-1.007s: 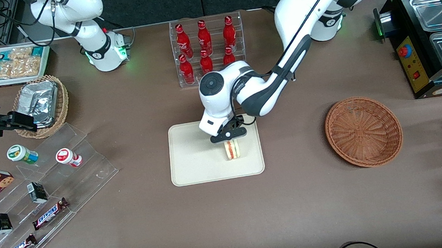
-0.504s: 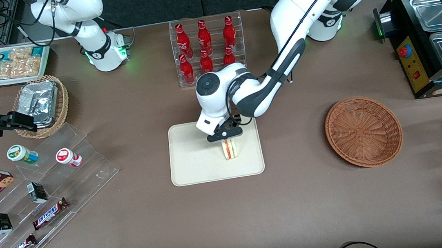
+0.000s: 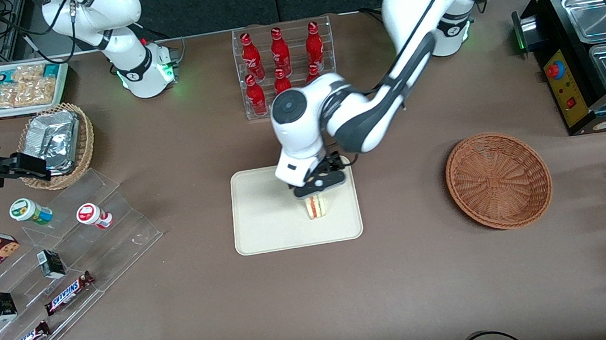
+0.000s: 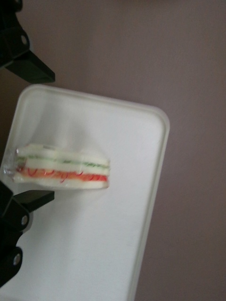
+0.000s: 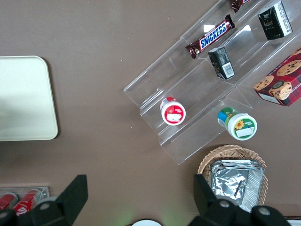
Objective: Place sandwich from basket to tray
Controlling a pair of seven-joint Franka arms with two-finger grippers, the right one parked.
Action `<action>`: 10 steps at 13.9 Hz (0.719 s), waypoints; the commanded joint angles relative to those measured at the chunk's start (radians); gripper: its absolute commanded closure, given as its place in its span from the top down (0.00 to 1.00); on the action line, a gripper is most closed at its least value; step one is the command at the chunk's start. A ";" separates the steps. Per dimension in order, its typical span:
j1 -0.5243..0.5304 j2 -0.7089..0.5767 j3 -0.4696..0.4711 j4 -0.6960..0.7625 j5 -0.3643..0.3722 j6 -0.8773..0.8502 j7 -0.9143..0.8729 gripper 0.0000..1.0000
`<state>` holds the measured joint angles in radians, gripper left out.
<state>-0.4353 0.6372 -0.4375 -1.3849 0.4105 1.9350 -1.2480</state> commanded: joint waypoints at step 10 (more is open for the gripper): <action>0.398 -0.407 -0.001 -0.031 -0.215 -0.401 0.388 1.00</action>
<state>-0.1060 0.2942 -0.4330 -1.3831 0.2420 1.5679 -0.9572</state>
